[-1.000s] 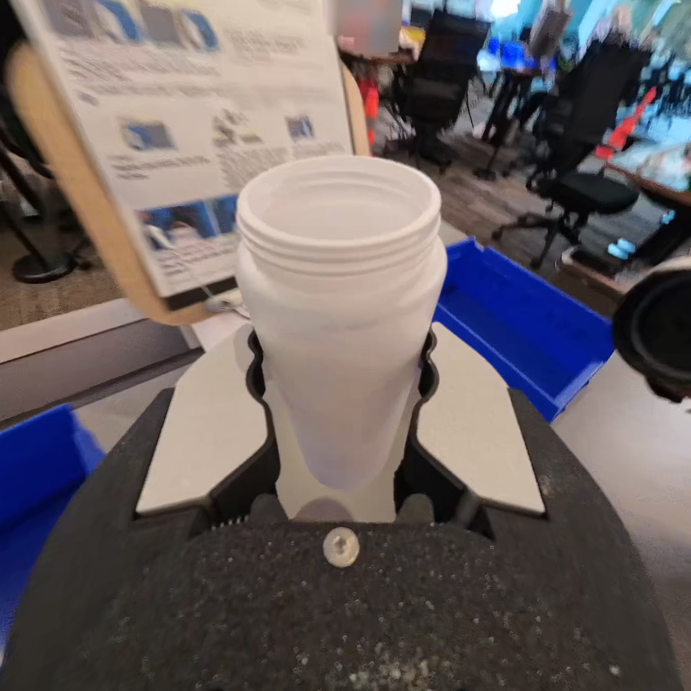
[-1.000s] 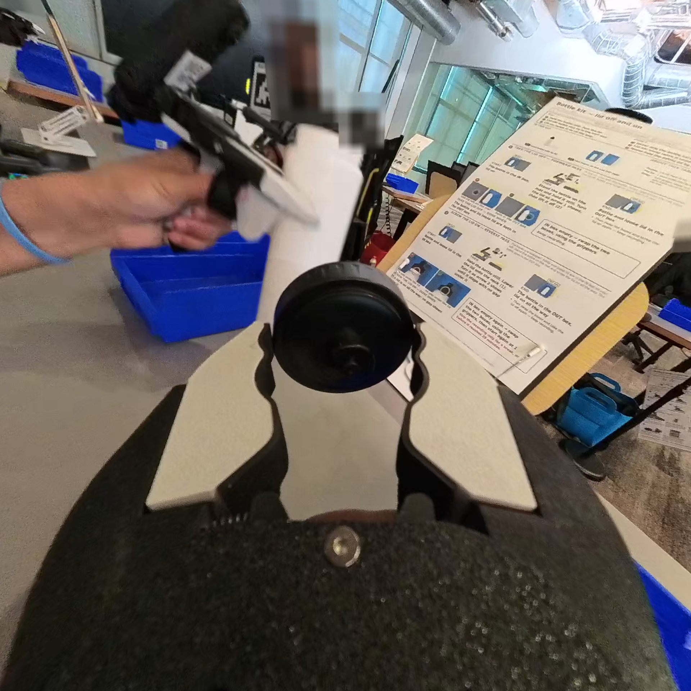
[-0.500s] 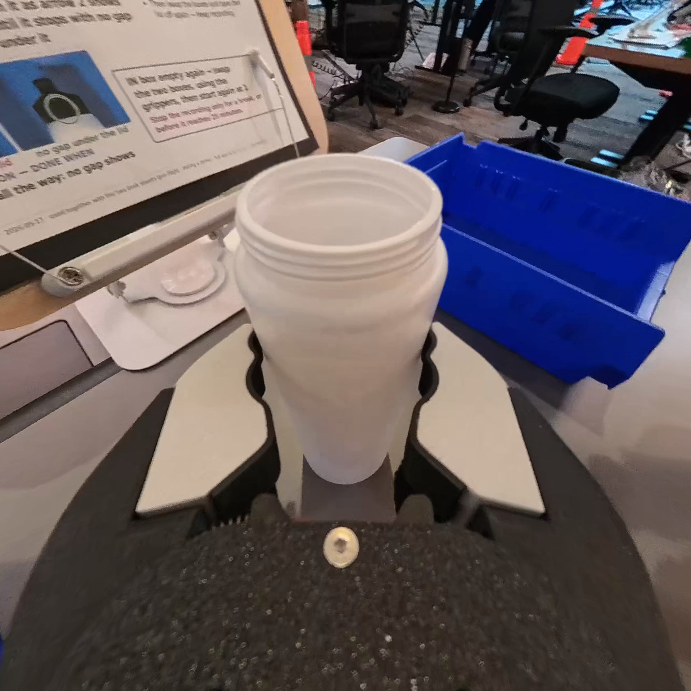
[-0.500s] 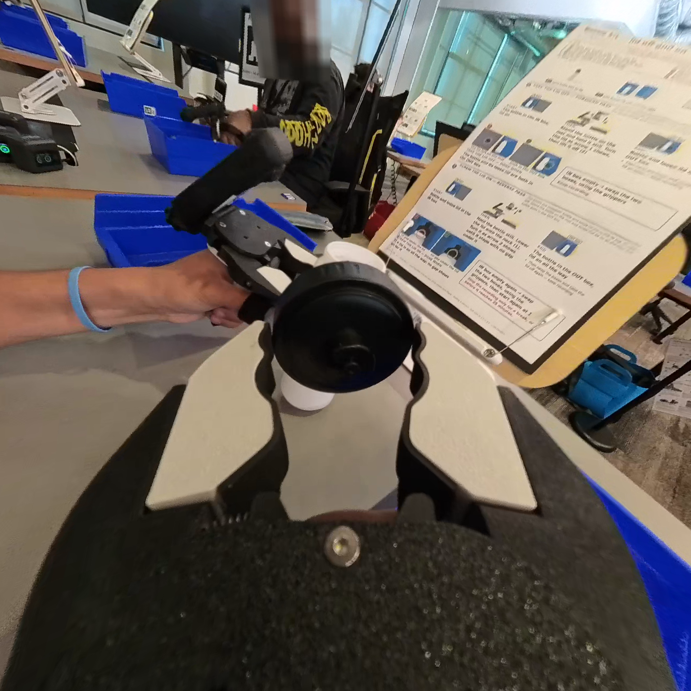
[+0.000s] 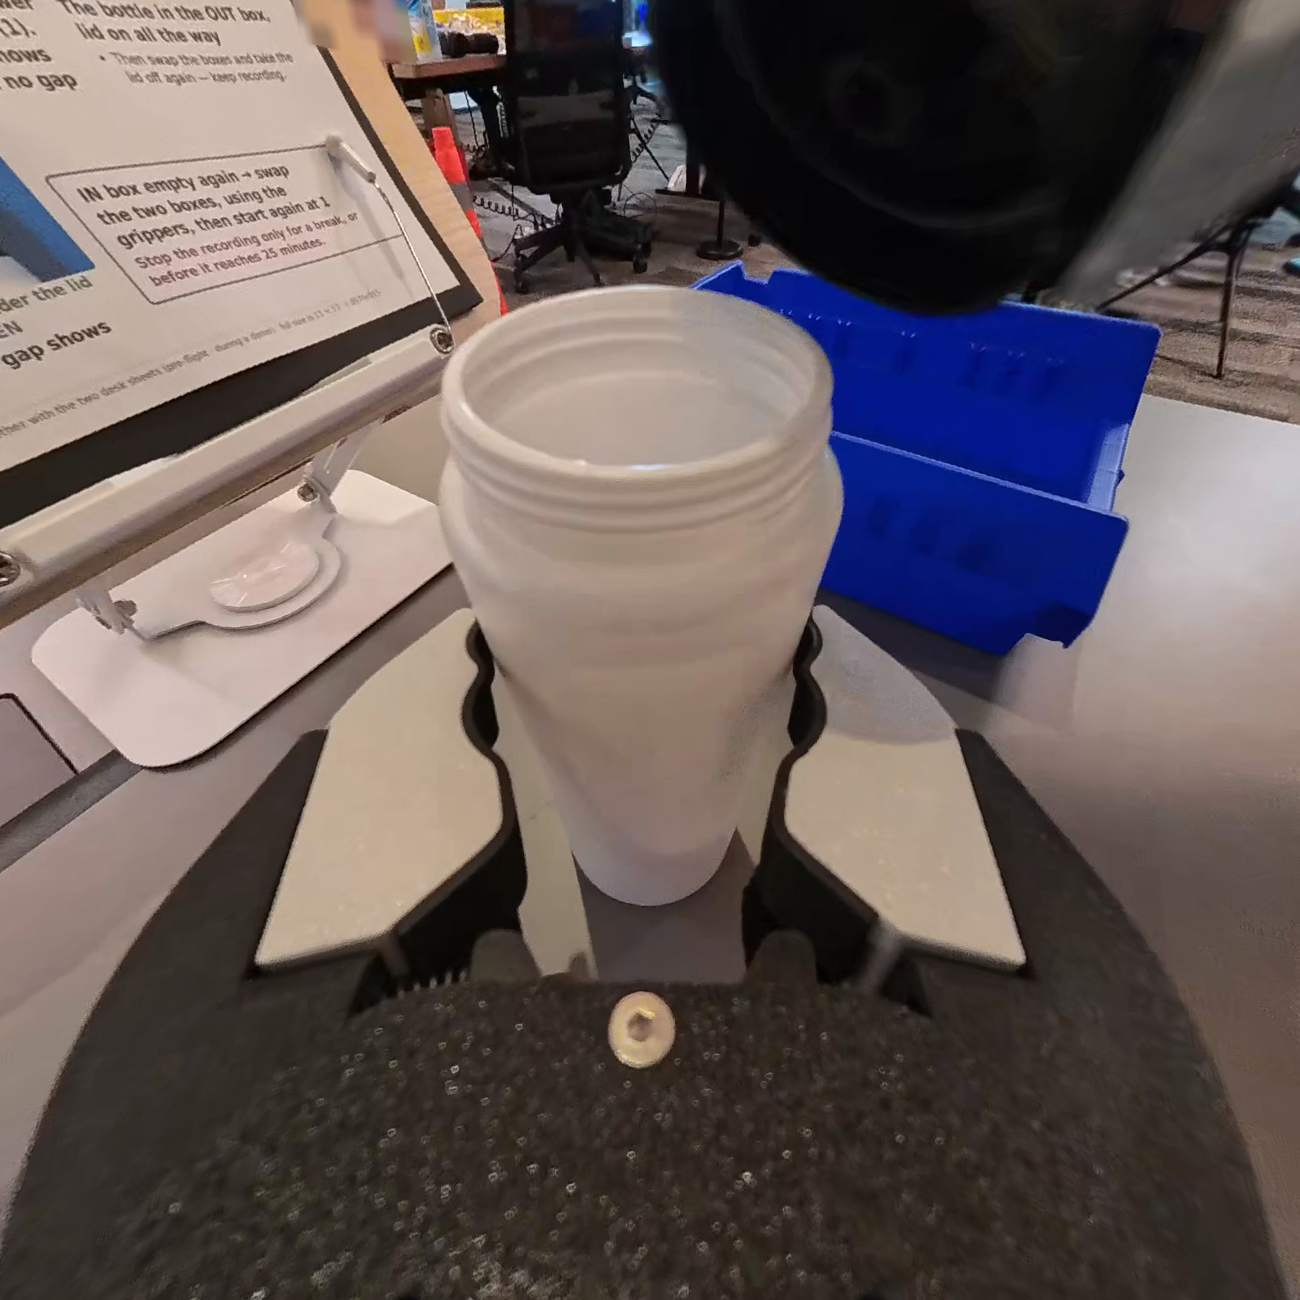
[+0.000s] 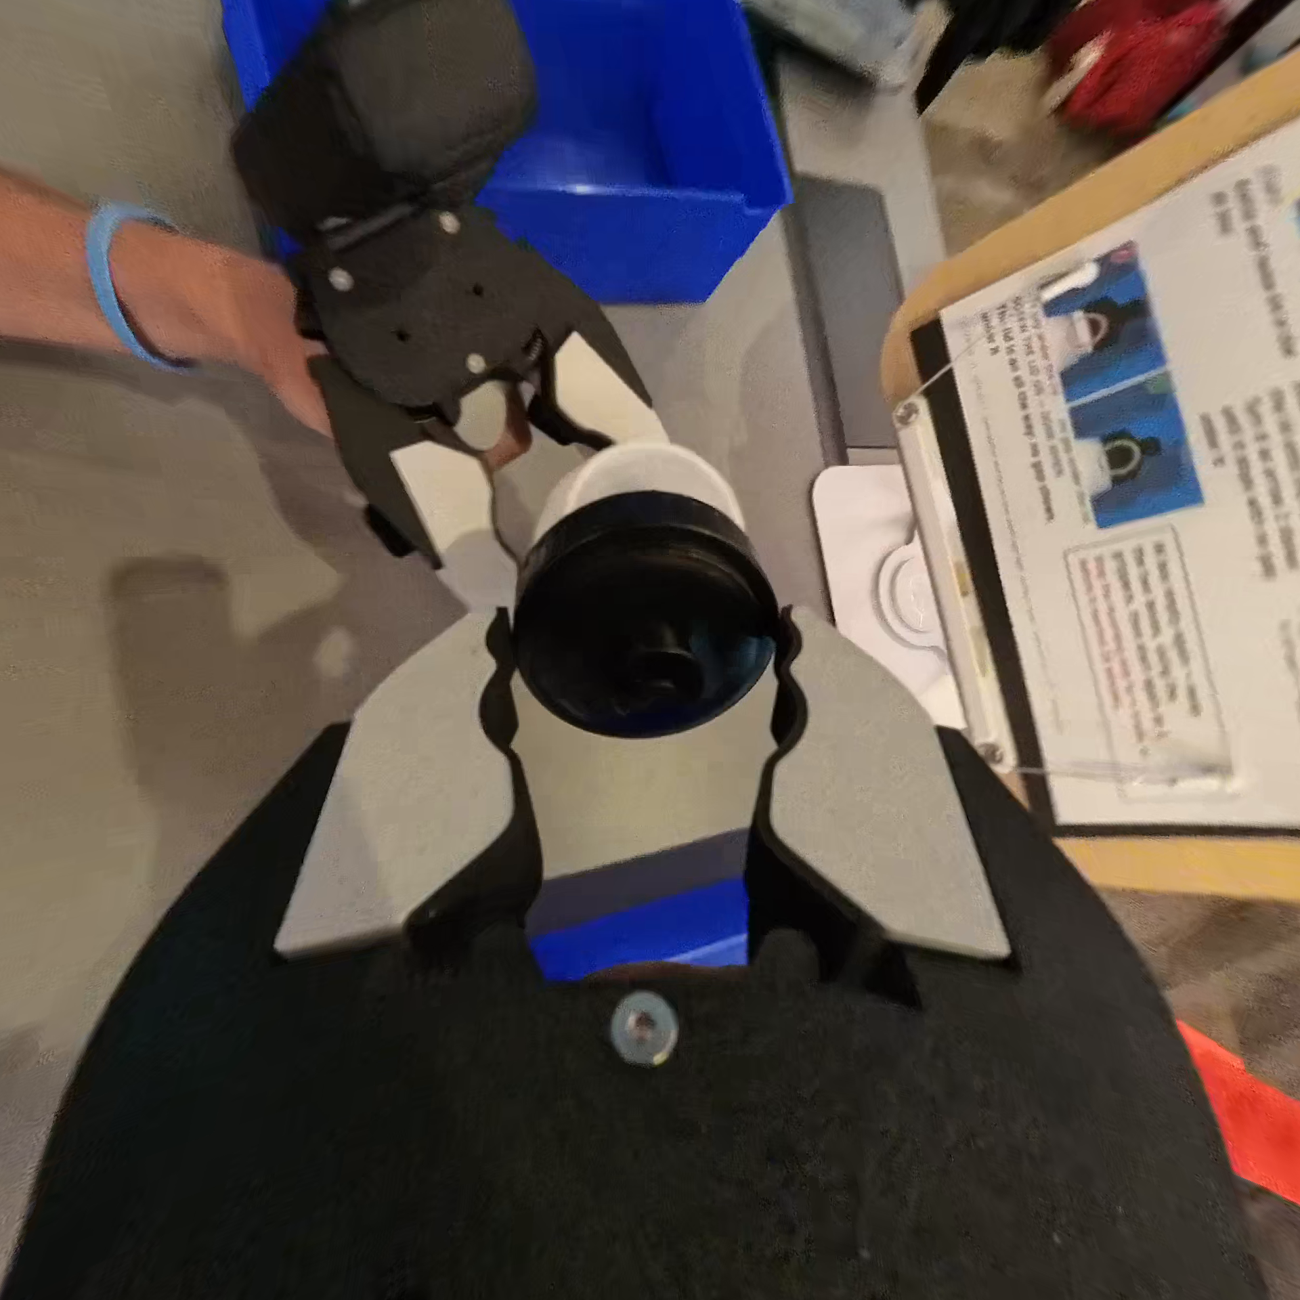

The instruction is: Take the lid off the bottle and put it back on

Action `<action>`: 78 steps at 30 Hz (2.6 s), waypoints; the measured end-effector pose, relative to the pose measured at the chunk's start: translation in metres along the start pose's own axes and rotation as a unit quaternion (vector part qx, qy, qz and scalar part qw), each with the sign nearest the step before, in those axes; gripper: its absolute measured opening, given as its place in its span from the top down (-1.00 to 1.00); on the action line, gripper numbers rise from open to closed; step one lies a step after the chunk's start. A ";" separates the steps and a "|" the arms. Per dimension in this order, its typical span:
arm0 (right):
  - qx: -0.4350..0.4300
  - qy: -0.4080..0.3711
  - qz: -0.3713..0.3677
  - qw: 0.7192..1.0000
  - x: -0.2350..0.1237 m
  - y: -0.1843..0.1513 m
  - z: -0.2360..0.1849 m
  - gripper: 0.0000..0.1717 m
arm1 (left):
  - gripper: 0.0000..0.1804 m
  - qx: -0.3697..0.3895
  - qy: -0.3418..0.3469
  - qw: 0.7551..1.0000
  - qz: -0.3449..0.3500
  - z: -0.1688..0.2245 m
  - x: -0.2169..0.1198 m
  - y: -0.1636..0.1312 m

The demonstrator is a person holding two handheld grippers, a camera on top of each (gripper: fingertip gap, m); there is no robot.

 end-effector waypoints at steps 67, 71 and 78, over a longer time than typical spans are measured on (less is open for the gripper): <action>-0.018 0.075 -0.020 0.997 -0.006 0.065 0.018 0.04 | 0.10 0.014 -0.024 1.000 0.013 0.008 -0.005 -0.002; 0.191 0.009 0.163 0.968 -0.008 0.028 0.030 -0.03 | 0.09 0.013 -0.024 1.000 0.015 0.008 -0.005 -0.002; 0.137 -0.014 0.021 0.990 0.005 0.004 0.011 0.01 | 0.09 0.016 -0.024 0.999 0.014 0.009 -0.004 -0.001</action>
Point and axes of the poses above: each gripper's, where its closed fingertips meet, x out along the fingers, y out of its top, z = x × y across the jaws, the point moved 2 cm from there along -x, back along the fingers, and after that the axes turned 6 degrees about -x, right-handed, at the moved point
